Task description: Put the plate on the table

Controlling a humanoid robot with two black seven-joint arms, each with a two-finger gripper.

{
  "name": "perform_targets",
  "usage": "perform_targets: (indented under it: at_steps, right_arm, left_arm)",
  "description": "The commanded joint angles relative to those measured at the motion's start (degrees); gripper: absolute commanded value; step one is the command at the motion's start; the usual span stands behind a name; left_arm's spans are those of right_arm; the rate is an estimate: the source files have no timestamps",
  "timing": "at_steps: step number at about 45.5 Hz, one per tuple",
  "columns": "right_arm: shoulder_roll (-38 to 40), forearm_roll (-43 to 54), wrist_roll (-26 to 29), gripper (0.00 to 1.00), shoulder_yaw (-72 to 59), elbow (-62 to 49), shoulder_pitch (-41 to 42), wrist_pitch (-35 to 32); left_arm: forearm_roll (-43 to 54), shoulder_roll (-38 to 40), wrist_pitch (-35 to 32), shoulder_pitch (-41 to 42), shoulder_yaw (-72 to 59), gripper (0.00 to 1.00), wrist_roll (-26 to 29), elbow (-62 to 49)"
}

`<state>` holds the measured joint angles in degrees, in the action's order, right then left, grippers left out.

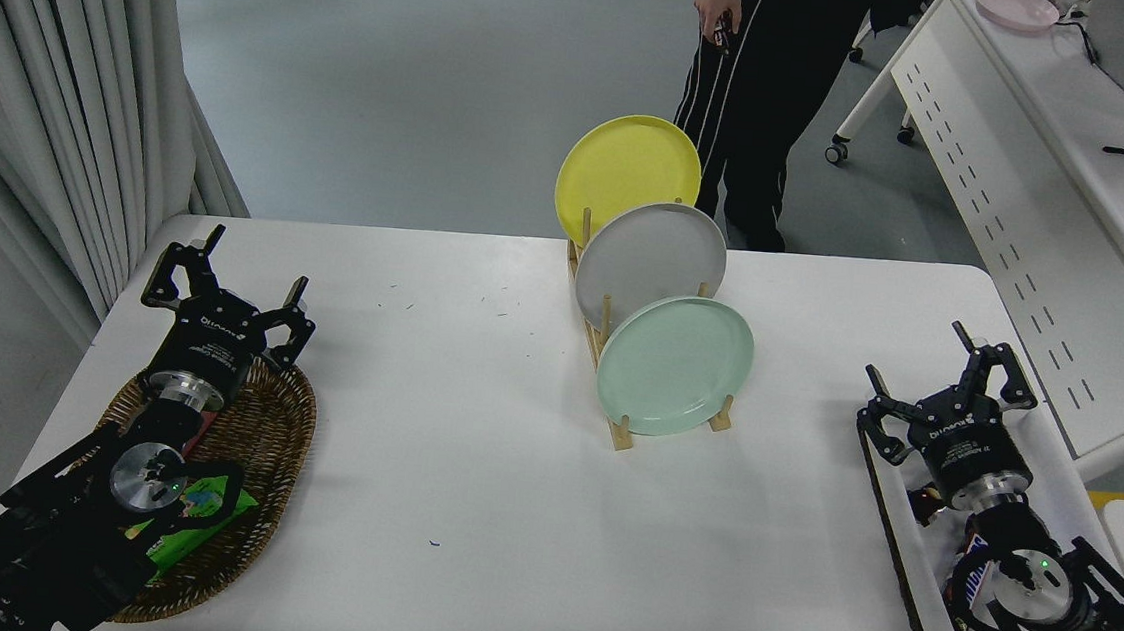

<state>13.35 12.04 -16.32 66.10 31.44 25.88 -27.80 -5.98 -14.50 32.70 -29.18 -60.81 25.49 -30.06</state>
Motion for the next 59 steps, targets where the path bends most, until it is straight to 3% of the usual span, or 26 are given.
perform_targets:
  at_steps: [1, 42, 52, 59]
  right_arm:
    - [-0.08, 0.01, 0.06, 0.99, -0.10, -0.07, -0.30, 0.29]
    - [-1.13, -1.93, 0.15, 0.99, -1.94, -0.07, 1.54, 1.17]
    - [1.06, -3.33, 0.24, 0.99, -18.62, 0.46, 6.72, 3.54]
    - [4.49, -15.09, 0.24, 0.99, -32.42, 1.34, 10.15, 3.98]
  left_arm:
    - [0.00, 0.00, 0.00, 0.00, -0.01, 1.00, 0.00, 0.00]
    - [0.00, 0.00, 0.00, 0.00, -0.01, 1.00, 0.00, 0.00]
    - [0.00, 0.00, 0.00, 0.00, -0.01, 1.00, 0.00, 0.00]
    - [0.00, 0.00, 0.00, 0.00, -0.01, 1.00, 0.00, 0.00]
